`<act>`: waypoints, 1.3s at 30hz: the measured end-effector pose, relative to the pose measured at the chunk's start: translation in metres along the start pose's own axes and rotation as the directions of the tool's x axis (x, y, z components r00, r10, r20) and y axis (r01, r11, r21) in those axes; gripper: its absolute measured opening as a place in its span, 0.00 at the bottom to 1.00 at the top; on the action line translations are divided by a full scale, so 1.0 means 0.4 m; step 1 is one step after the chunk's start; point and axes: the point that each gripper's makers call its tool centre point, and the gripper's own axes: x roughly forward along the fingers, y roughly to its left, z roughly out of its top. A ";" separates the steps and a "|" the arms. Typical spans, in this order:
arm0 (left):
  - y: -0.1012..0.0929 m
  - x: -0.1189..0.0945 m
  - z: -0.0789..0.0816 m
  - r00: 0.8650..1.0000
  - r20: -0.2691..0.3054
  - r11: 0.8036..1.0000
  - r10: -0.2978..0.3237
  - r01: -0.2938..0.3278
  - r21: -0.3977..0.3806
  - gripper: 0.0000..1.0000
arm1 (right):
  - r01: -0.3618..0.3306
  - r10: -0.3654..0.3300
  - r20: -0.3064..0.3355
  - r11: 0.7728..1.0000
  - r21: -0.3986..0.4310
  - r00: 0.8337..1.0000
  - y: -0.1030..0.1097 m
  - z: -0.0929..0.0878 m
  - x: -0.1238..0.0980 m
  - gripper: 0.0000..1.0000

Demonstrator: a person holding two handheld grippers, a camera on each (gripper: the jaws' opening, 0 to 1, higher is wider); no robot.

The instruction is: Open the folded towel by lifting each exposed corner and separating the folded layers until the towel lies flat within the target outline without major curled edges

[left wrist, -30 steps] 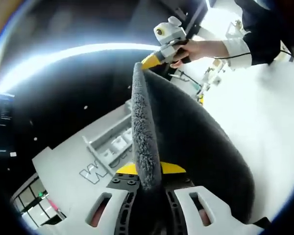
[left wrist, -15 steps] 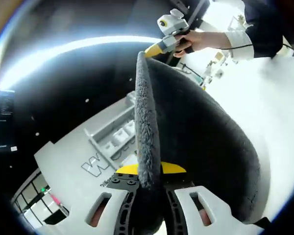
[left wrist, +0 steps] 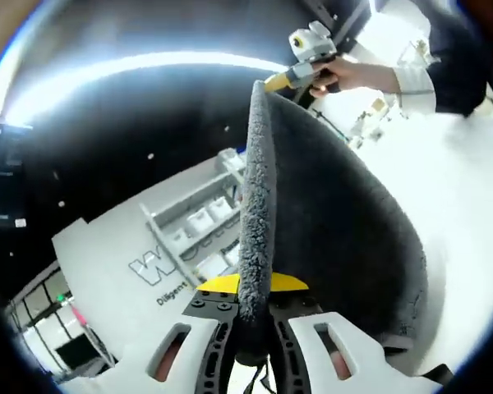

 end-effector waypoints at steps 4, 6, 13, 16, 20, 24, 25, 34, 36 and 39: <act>0.018 -0.010 0.014 0.999 0.031 0.999 0.013 -0.011 -0.052 0.08 | -0.001 0.000 0.015 0.999 0.039 1.000 -0.009 0.009 -0.012 0.00; 0.021 -0.013 0.024 0.999 0.049 0.997 0.014 -0.011 -0.074 0.08 | 0.002 -0.003 0.024 0.999 0.044 1.000 -0.009 0.014 -0.014 0.00; 0.070 -0.039 0.070 0.987 0.139 0.991 0.084 -0.067 -0.119 0.07 | 0.016 -0.017 0.042 0.999 0.038 0.999 -0.020 0.029 -0.024 0.00; 0.081 -0.046 0.076 0.986 0.135 0.989 0.096 -0.080 -0.120 0.06 | 0.038 -0.039 0.056 0.999 0.027 0.998 -0.030 0.041 -0.035 0.00; 0.086 -0.050 0.106 0.982 0.161 0.983 0.104 -0.076 -0.170 0.06 | 0.036 -0.039 0.071 0.998 0.049 0.997 -0.032 0.051 -0.042 0.00; 0.080 -0.048 0.122 0.980 0.171 0.987 0.099 -0.075 -0.142 0.05 | -0.004 0.002 0.076 1.000 0.027 0.997 -0.005 0.069 -0.049 0.00; 0.080 -0.048 0.121 0.980 0.172 0.986 0.099 -0.073 -0.152 0.05 | -0.005 0.004 0.075 1.000 0.022 0.997 -0.003 0.071 -0.050 0.00; 0.117 -0.064 0.144 0.970 0.211 0.942 0.122 -0.046 -0.334 0.05 | -0.022 0.018 0.103 0.999 0.046 0.995 -0.010 0.091 -0.067 0.00; 0.129 -0.064 0.159 0.966 0.224 0.937 0.127 -0.043 -0.346 0.05 | -0.021 0.016 0.111 0.999 0.044 0.994 -0.010 0.100 -0.071 0.00; 0.149 -0.061 0.183 0.963 0.236 0.932 0.128 -0.036 -0.360 0.05 | -0.020 0.014 0.133 0.999 0.048 0.991 -0.014 0.116 -0.081 0.00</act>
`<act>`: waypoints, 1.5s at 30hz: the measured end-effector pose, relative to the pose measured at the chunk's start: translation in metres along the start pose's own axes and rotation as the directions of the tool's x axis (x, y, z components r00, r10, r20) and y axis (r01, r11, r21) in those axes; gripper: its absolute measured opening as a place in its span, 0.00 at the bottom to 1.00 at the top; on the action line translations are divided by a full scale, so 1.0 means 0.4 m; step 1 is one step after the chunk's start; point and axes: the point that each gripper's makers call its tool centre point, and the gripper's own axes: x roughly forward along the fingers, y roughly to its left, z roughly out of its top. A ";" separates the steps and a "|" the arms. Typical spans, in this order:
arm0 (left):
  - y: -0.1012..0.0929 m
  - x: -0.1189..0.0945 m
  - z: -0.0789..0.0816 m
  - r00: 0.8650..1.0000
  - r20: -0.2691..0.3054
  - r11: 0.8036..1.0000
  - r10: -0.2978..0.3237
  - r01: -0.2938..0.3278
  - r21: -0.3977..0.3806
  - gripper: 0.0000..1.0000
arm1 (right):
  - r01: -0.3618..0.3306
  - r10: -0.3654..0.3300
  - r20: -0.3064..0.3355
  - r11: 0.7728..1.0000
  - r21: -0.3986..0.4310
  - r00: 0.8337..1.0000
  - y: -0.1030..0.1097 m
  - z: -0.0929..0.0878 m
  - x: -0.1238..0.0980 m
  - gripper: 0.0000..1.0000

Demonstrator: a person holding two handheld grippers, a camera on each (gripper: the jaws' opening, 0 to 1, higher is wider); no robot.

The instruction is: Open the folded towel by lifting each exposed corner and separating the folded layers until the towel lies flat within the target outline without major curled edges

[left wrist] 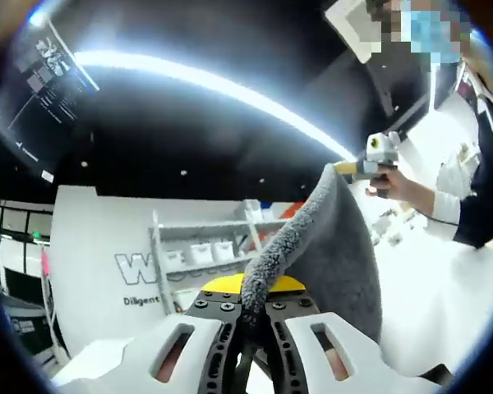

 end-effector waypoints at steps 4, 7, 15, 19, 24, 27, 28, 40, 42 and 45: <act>0.000 0.007 0.036 1.000 0.020 1.000 -0.017 0.017 0.008 0.05 | 0.006 -0.006 0.023 1.000 0.000 1.000 -0.008 0.015 -0.010 0.00; 0.000 0.016 0.064 0.999 0.033 0.999 -0.025 0.025 0.026 0.05 | 0.017 -0.017 0.034 1.000 -0.007 0.999 -0.012 0.024 -0.018 0.00; 0.002 0.030 0.128 0.999 0.045 0.997 -0.028 0.024 0.079 0.05 | 0.026 -0.026 0.066 1.000 0.004 0.997 -0.025 0.050 -0.038 0.00; -0.002 0.032 0.164 0.999 0.025 0.996 -0.034 0.032 0.084 0.05 | 0.028 -0.029 0.083 1.000 0.011 0.996 -0.030 0.066 -0.050 0.00; -0.012 0.032 0.206 0.999 -0.012 0.996 -0.041 0.042 0.081 0.05 | 0.026 -0.028 0.110 0.999 0.020 0.994 -0.034 0.089 -0.064 0.00; -0.017 0.030 0.227 0.998 -0.037 0.995 -0.044 0.047 0.089 0.05 | 0.018 -0.022 0.134 0.999 0.034 0.991 -0.035 0.104 -0.075 0.00; -0.017 0.030 0.229 0.998 -0.040 0.995 -0.044 0.048 0.089 0.05 | 0.018 -0.023 0.138 0.999 0.035 0.990 -0.036 0.108 -0.078 0.00; -0.043 0.024 0.311 0.990 -0.123 0.995 -0.068 0.076 0.068 0.05 | 0.021 -0.024 0.159 1.000 0.019 0.987 -0.032 0.131 -0.099 0.00; -0.048 0.022 0.310 0.983 -0.162 0.994 -0.085 0.095 0.055 0.05 | 0.027 -0.029 0.154 1.000 0.012 0.988 -0.031 0.131 -0.102 0.00; -0.060 0.018 0.317 0.972 -0.211 0.990 -0.105 0.122 0.067 0.05 | 0.029 -0.030 0.160 1.000 0.012 0.987 -0.030 0.137 -0.114 0.00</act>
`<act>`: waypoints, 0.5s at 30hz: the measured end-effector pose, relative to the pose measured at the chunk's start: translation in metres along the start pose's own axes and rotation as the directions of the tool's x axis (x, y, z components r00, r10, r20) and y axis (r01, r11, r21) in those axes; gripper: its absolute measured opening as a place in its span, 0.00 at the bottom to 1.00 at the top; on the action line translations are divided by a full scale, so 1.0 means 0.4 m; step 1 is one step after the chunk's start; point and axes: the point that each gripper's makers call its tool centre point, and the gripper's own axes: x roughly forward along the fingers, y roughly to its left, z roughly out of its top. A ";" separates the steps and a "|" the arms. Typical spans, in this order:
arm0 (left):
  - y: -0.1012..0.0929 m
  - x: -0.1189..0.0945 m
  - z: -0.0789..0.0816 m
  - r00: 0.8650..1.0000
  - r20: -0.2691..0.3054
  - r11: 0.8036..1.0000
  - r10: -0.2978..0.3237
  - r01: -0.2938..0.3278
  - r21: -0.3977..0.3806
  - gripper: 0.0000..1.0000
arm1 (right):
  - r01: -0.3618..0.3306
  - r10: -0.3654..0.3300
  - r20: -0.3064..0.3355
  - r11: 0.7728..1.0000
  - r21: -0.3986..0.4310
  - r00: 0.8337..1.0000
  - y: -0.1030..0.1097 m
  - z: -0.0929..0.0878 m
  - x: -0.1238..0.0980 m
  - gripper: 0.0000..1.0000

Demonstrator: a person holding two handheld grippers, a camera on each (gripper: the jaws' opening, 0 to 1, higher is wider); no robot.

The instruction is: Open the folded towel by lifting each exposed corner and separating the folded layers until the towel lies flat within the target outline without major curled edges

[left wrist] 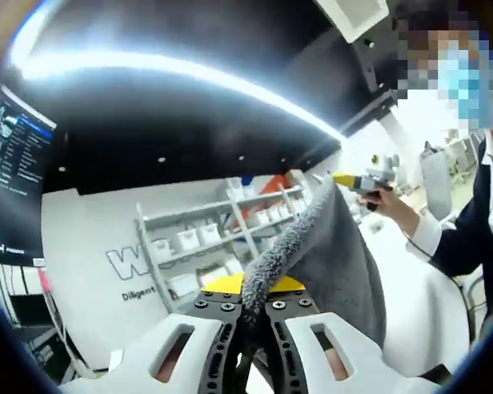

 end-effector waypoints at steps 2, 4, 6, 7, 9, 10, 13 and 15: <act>-0.015 -0.003 0.003 0.998 -0.044 0.999 -0.041 0.041 -0.001 0.05 | 0.003 -0.003 0.002 1.000 -0.002 1.000 -0.004 0.004 -0.003 0.00; -0.023 -0.004 0.002 0.995 -0.082 0.998 -0.060 0.061 0.009 0.05 | 0.007 -0.007 -0.002 1.000 -0.007 1.000 -0.009 0.003 -0.006 0.00; -0.038 -0.005 0.001 0.988 -0.129 0.996 -0.088 0.090 0.017 0.05 | 0.012 -0.012 -0.005 1.000 -0.010 1.000 -0.017 0.002 -0.009 0.00; -0.041 -0.005 0.000 0.984 -0.150 0.995 -0.094 0.098 0.019 0.05 | 0.013 -0.013 -0.006 1.000 -0.011 1.000 -0.019 0.003 -0.010 0.00; -0.046 -0.008 -0.004 0.974 -0.202 0.993 -0.105 0.112 0.025 0.05 | 0.014 -0.014 -0.007 1.000 -0.014 1.000 -0.021 0.004 -0.014 0.00; -0.051 -0.011 -0.007 0.966 -0.233 0.992 -0.115 0.124 0.023 0.05 | 0.013 -0.013 -0.009 1.000 -0.017 1.000 -0.020 0.004 -0.015 0.00; -0.071 -0.018 -0.010 0.938 -0.312 0.986 -0.149 0.165 0.026 0.05 | 0.011 -0.014 -0.046 0.999 -0.046 0.999 -0.016 -0.007 -0.019 0.00; -0.079 -0.023 -0.008 0.920 -0.358 0.984 -0.160 0.179 0.020 0.05 | 0.009 -0.013 -0.067 0.998 -0.068 0.998 -0.013 -0.013 -0.022 0.00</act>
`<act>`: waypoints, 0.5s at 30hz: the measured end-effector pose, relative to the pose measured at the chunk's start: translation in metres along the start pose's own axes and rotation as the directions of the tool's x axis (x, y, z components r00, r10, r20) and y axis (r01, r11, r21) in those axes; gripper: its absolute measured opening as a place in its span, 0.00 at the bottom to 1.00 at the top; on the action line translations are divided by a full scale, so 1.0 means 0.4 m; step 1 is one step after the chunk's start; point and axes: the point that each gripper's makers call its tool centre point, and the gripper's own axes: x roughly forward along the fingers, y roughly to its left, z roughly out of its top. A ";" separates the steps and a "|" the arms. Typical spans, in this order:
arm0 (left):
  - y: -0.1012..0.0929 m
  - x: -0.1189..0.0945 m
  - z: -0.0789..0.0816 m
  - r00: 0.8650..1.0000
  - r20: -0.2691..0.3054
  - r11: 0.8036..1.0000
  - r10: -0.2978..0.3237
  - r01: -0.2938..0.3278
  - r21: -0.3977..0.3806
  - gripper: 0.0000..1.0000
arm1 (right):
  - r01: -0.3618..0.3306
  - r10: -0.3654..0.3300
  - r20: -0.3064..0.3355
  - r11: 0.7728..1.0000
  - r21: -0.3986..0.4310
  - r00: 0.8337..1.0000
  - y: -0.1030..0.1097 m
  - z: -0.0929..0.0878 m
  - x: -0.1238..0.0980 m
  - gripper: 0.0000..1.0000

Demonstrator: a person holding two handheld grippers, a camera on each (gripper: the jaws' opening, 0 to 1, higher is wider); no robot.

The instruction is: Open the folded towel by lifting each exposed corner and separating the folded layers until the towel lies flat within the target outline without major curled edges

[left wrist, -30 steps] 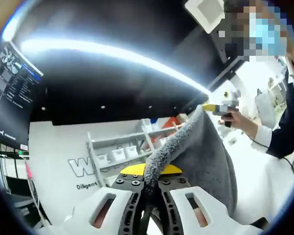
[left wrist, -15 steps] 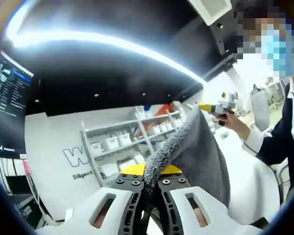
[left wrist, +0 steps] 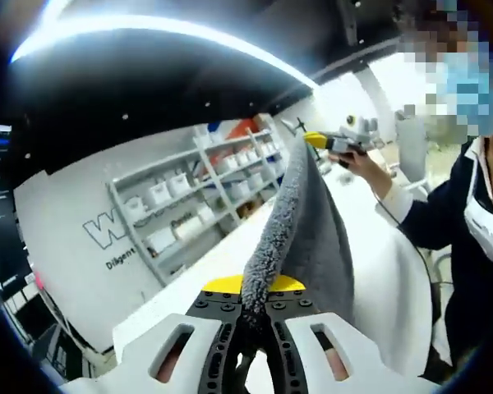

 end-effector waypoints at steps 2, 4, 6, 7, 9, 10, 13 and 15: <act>-0.003 -0.005 0.008 1.000 -0.029 1.000 0.000 0.000 0.010 0.05 | -0.004 0.004 -0.008 1.000 -0.011 1.000 0.000 0.000 -0.002 0.00; -0.012 -0.012 0.013 0.998 -0.061 1.000 -0.006 0.007 0.018 0.05 | -0.014 0.014 -0.016 1.000 -0.019 1.000 0.003 -0.001 -0.006 0.00; -0.024 -0.020 0.015 0.996 -0.090 0.999 -0.029 0.030 0.013 0.05 | -0.024 0.023 -0.027 0.999 -0.026 0.999 0.007 -0.002 -0.010 0.00; -0.025 -0.024 0.018 0.994 -0.101 0.999 -0.034 0.035 0.001 0.05 | -0.028 0.027 -0.032 0.999 -0.029 0.999 0.008 -0.002 -0.013 0.00; -0.026 -0.031 0.021 0.991 -0.130 0.999 -0.035 0.035 -0.003 0.05 | -0.046 0.045 -0.037 0.998 -0.033 0.998 0.013 0.001 -0.023 0.00; -0.025 -0.035 0.020 0.988 -0.152 0.999 -0.032 0.034 0.007 0.05 | -0.056 0.055 -0.040 0.998 -0.035 0.998 0.020 0.003 -0.027 0.00; -0.040 -0.042 0.030 0.981 -0.189 0.999 -0.036 0.041 0.021 0.05 | -0.068 0.065 -0.058 0.996 -0.061 0.996 0.032 0.009 -0.036 0.00; -0.048 -0.046 0.040 0.978 -0.204 0.999 -0.036 0.043 0.027 0.05 | -0.062 0.056 -0.070 0.995 -0.083 0.996 0.031 0.014 -0.042 0.00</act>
